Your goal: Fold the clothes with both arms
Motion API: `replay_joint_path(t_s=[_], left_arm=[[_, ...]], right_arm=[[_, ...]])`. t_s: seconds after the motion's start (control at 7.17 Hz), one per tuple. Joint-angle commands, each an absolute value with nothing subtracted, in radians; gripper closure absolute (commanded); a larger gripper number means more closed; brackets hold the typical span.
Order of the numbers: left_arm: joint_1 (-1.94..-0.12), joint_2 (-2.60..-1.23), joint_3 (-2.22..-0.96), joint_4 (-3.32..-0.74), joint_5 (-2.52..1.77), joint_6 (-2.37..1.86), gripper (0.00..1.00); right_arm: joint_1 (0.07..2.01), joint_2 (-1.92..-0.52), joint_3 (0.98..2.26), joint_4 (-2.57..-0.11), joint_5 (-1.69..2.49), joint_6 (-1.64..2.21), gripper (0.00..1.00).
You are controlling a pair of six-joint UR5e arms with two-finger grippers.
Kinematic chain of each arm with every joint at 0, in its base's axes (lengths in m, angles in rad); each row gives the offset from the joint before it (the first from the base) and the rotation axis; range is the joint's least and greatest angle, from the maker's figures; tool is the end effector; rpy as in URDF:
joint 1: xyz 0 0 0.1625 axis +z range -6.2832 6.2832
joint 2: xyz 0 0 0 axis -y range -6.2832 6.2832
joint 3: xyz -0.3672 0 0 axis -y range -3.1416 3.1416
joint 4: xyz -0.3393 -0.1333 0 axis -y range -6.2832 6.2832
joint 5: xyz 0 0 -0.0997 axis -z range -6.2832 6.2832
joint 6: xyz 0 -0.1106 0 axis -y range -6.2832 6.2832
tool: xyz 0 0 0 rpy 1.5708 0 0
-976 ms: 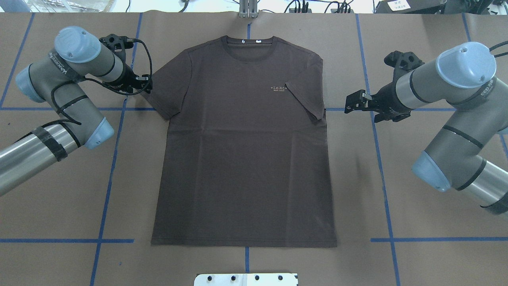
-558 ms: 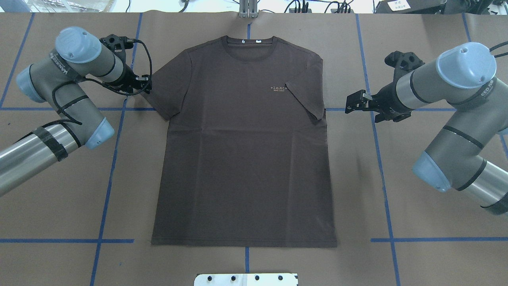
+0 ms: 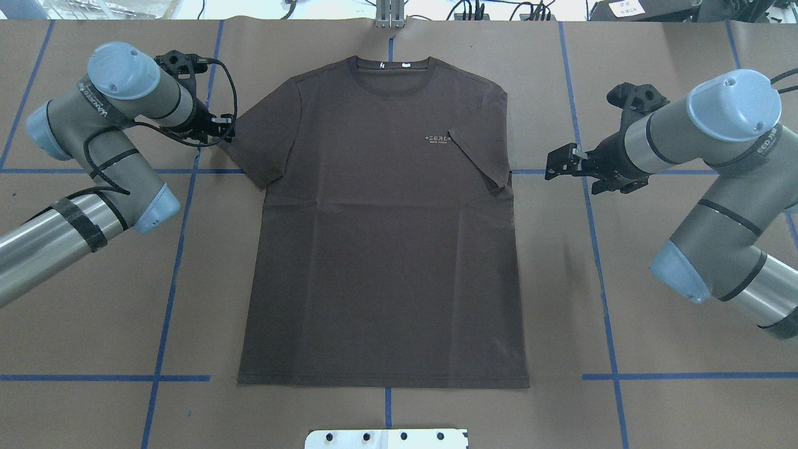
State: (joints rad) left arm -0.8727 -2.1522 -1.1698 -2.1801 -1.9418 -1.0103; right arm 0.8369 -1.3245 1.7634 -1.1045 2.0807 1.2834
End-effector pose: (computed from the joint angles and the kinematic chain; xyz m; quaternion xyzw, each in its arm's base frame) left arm 0.3649 -0.5800 0.4103 0.1200 0.3969 -0.0710 0.9072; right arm -0.2989 -0.4498 0.3556 0.0336 -0.4789 0.1300 0.8675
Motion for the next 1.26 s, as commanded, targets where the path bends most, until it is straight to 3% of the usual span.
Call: replay_joint_path(t_s=[0.0, 0.56, 0.84, 1.12], left_arm=[[-0.873, -2.161, -1.163, -2.181, -1.940, -1.011, 0.45], [-0.873, -2.166, -1.144, -2.181, -1.940, -1.012, 0.58], [-0.873, -2.171, -1.147, -2.180, -1.942, -1.012, 1.00], [-0.876, -2.203, -1.155, -2.180, -1.950, -1.022, 1.00]], right_arm=[[0.836, -1.339, 1.764, -1.103, 2.074, 1.281, 0.00], [0.836, -1.342, 1.764, -1.103, 2.074, 1.279, 0.00], [0.836, -1.341, 1.764, -1.103, 2.074, 1.279, 0.00], [0.836, -1.342, 1.764, -1.103, 2.074, 1.279, 0.00]])
